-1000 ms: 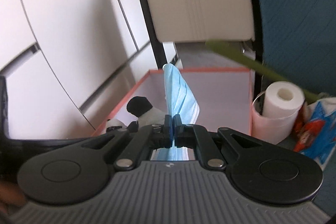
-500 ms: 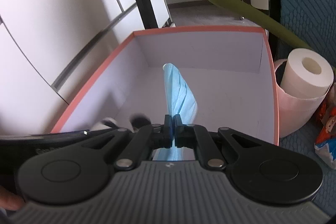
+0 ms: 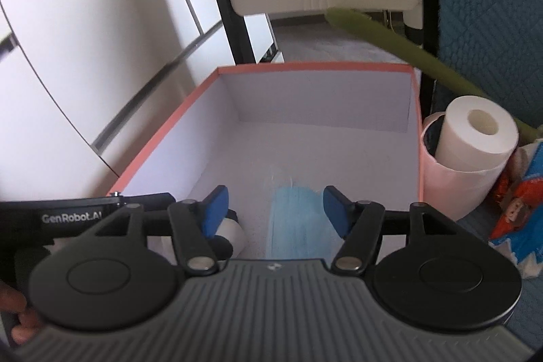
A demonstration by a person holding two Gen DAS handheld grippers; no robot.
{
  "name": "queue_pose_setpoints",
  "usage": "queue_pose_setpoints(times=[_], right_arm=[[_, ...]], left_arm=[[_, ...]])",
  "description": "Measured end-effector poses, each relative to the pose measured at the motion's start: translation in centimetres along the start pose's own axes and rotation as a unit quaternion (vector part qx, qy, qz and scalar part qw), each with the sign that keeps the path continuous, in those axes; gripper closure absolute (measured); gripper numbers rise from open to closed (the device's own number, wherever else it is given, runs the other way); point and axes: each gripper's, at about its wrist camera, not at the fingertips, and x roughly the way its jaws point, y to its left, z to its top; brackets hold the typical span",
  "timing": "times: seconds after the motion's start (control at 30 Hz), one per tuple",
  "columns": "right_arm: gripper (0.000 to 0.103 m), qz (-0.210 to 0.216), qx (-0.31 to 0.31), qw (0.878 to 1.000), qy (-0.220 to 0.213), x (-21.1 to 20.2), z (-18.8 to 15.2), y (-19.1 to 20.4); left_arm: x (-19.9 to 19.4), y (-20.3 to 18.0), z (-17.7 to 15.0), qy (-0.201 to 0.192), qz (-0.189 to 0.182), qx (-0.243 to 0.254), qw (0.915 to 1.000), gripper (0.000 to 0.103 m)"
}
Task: Organize soft objects
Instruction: 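Lower the mask into the pink box and open the right gripper, then move both open tools back over the chair seat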
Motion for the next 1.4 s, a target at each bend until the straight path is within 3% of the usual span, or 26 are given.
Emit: queue_pose_setpoints(times=[0.37, 0.7, 1.4], right_arm=[[0.038, -0.012, 0.011, 0.999, -0.046, -6.4, -1.6, -0.9], [0.038, -0.04, 0.009, 0.996, -0.084, -11.7, -3.8, -2.4], [0.038, -0.132, 0.05, 0.985, -0.102, -19.8, -9.9, -9.3]], left_arm=[[-4.3, -3.2, -2.0, -0.027, -0.029, 0.022, 0.999, 0.029], [-6.9, -8.2, -4.8, -0.047, -0.045, 0.077, 0.9949, 0.029], [-7.8, -16.4, -11.3, -0.016, -0.105, 0.127, 0.9862, 0.029]])
